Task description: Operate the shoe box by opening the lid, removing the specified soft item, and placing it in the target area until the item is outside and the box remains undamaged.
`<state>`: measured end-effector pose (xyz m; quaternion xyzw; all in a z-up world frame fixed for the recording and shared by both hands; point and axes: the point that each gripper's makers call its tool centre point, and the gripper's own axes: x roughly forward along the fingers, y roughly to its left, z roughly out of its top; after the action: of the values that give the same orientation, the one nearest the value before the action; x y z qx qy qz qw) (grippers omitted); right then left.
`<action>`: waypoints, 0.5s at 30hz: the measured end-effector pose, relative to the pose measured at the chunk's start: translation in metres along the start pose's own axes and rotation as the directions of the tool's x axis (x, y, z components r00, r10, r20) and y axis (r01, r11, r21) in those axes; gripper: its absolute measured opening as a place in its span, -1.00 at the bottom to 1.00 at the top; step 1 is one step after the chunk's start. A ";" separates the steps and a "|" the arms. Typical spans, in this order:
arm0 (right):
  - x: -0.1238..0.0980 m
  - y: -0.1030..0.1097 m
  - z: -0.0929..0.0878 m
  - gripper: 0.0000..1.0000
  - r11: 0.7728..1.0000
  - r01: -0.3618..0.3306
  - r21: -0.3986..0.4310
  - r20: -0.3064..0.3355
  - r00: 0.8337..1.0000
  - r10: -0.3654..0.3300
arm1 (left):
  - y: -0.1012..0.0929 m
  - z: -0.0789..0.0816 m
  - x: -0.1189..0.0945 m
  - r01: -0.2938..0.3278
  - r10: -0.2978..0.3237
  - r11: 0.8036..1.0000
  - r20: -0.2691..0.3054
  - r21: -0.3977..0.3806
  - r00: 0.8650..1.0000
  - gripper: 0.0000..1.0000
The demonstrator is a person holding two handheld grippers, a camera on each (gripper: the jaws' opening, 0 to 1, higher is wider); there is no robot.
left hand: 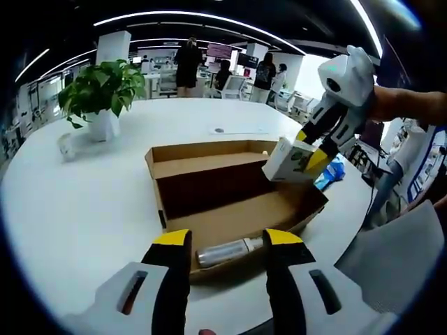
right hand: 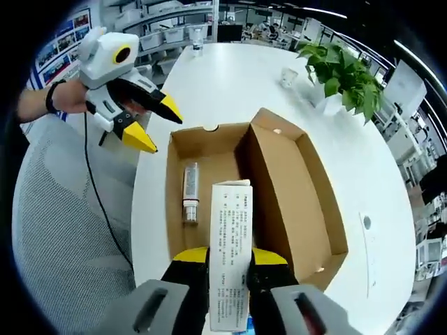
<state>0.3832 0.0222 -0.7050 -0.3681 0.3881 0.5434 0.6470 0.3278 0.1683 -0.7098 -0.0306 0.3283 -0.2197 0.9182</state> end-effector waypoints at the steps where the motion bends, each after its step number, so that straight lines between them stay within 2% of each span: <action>1: -0.005 -0.001 -0.004 -0.67 1.000 0.009 0.001 -0.002 1.000 -0.009 | -0.001 0.000 0.000 0.001 -0.001 1.000 -0.001 0.003 1.000 -0.17; 9: -0.029 -0.008 -0.042 -0.67 0.997 0.050 0.057 -0.022 0.999 -0.049 | -0.005 0.006 0.003 0.006 -0.006 1.000 0.000 0.021 1.000 -0.16; 15: -0.040 -0.008 -0.079 -0.67 0.992 0.076 0.104 -0.043 0.997 -0.072 | -0.014 0.012 0.008 0.021 -0.021 0.999 0.000 0.035 1.000 -0.16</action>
<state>0.3790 -0.0665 -0.7017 -0.3579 0.4151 0.4905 0.6775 0.3356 0.1509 -0.7025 -0.0180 0.3240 -0.2352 0.9162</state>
